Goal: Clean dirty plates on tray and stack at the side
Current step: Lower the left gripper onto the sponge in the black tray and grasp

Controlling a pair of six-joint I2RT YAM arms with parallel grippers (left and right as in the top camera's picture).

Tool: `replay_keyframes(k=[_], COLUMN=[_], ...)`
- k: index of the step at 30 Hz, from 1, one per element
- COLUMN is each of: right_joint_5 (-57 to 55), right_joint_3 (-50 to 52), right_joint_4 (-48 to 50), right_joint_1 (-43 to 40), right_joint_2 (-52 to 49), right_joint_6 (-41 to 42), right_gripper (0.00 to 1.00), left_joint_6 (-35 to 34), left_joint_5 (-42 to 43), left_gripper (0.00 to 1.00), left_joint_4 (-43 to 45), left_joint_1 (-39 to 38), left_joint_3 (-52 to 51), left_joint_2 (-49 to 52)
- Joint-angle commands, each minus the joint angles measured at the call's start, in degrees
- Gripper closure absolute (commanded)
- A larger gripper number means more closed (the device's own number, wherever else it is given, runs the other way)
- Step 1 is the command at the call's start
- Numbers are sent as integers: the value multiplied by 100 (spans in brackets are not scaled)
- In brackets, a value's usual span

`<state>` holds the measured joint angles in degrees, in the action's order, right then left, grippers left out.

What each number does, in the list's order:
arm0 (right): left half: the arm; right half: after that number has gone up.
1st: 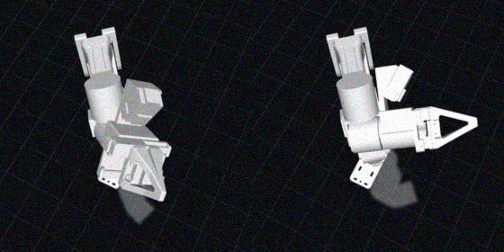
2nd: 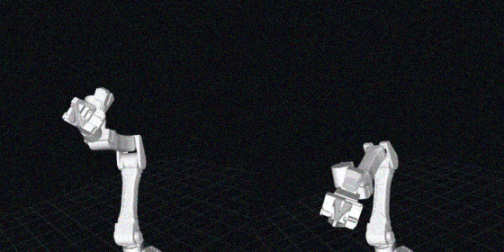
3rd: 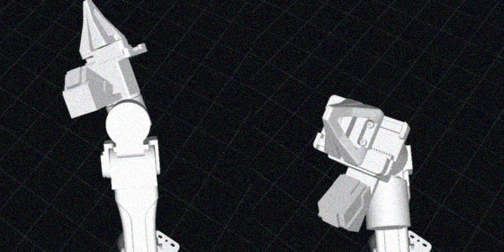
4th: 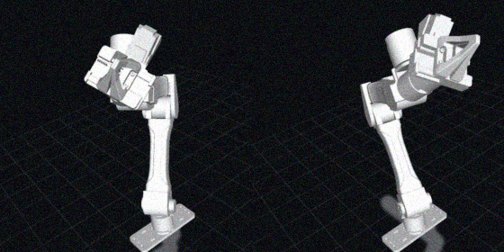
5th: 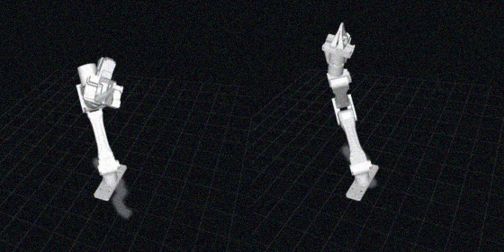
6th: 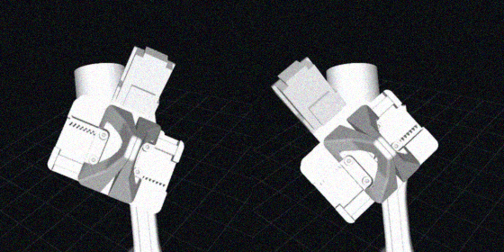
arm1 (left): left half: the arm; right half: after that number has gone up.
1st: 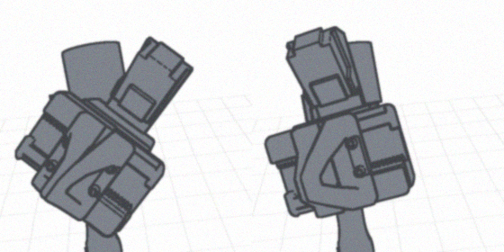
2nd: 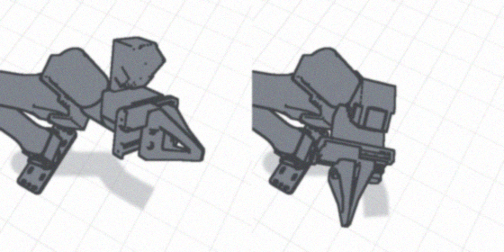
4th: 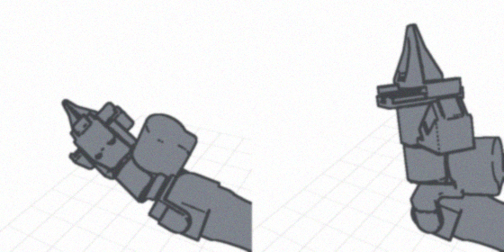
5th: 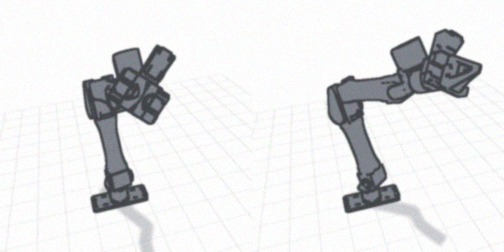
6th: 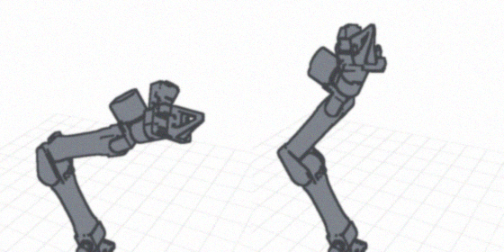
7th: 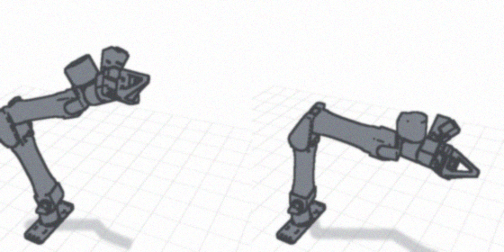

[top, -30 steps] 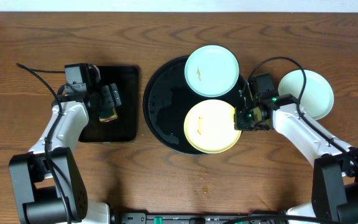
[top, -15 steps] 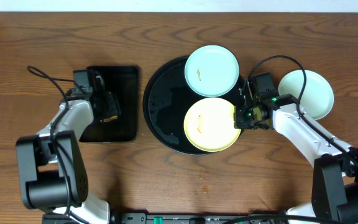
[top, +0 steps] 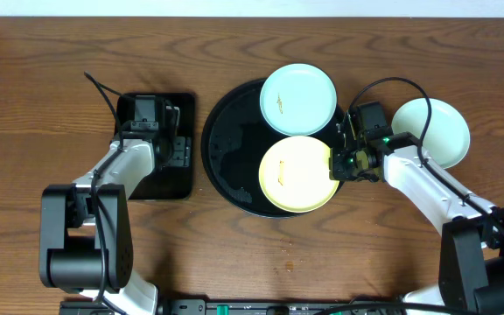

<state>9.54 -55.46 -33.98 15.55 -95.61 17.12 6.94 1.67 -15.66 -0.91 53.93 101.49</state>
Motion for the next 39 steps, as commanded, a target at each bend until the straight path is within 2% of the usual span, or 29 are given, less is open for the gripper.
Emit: replay_keyframes(k=[1, 5, 6, 8, 9, 10, 11, 12, 19, 20, 23, 27, 30, 32, 34, 35, 36, 37, 38, 39], right_joint_5=[-7, -9, -9, -11, -11, -11, -11, -11, -33, -33, -33, -33, -33, -33, -33, -33, -33, -28, -31, -33], right_joint_3=[-111, -111, -111, -111, -111, -111, -111, -111, -111, -111, -111, -111, -111, -111, -111, -111, -111, -111, -111, -111], right_joint_4=[9, -9, -11, -7, -7, -7, -7, -7, 26, 39, 83, 122, 122, 129, 140, 142, 140, 140, 142, 146], right_joint_1=[28, 28, 28, 28, 28, 28, 28, 28, 22, 22, 22, 22, 22, 22, 22, 22, 24, 26, 28, 28], right_joint_2=[0, 0, 0, 0, 0, 0, 0, 0, 0, 0, 0, 0, 0, 0, 0, 0, 0, 0, 0, 0], right_joint_6=[-87, -87, -90, -87, -87, -87, -87, -87, -87, -87, -85, 13, 26, 24, 26, 33, 103, 175, 310, 372], right_gripper=[99, 99, 99, 99, 99, 99, 99, 99, 99, 99, 99, 99, 99, 99, 99, 99, 99, 99, 99, 99], left_joint_6=[136, 131, 131, 114, 116, 116, 116, 116, -61, -61, -61, -153, -275, -273, -275, -275, -275, -275, -275, -275], left_joint_5=[-330, -328, -330, -332, -363, -374, -374, -374, -372, -372, -372, -372, -372, -372, -374, -374, -369, -372, -372, -369], left_gripper=[50, 75, 92, 92, 86, 54, 27, 21, 18, 21, 40, 46, 42, 44, 80, 92, 92, 92, 56, 33], left_joint_4=[13, -74, -92, -142, -205, -212, -195, -149, 599, 717, 896, 817, 901, 981, 986, 1005, 1034, 1067, 1099, 1110], left_joint_1=[22, 22, 22, 22, 22, 24, 24, 24, 24, 24, 24, 22, 22, 24, 24, 24, 24, 24, 24, 24], left_joint_3=[-46, -48, -48, -48, -48, -48, -48, -48, -48, -48, -48, -48, -48, -48, -48, -48, -48, -48, -46, -46], left_joint_2=[74, 74, 74, 74, 74, 74, 74, 74, 76, 76, 118, 225, 332, 413, 498, 542, 577, 605, 610, 610])
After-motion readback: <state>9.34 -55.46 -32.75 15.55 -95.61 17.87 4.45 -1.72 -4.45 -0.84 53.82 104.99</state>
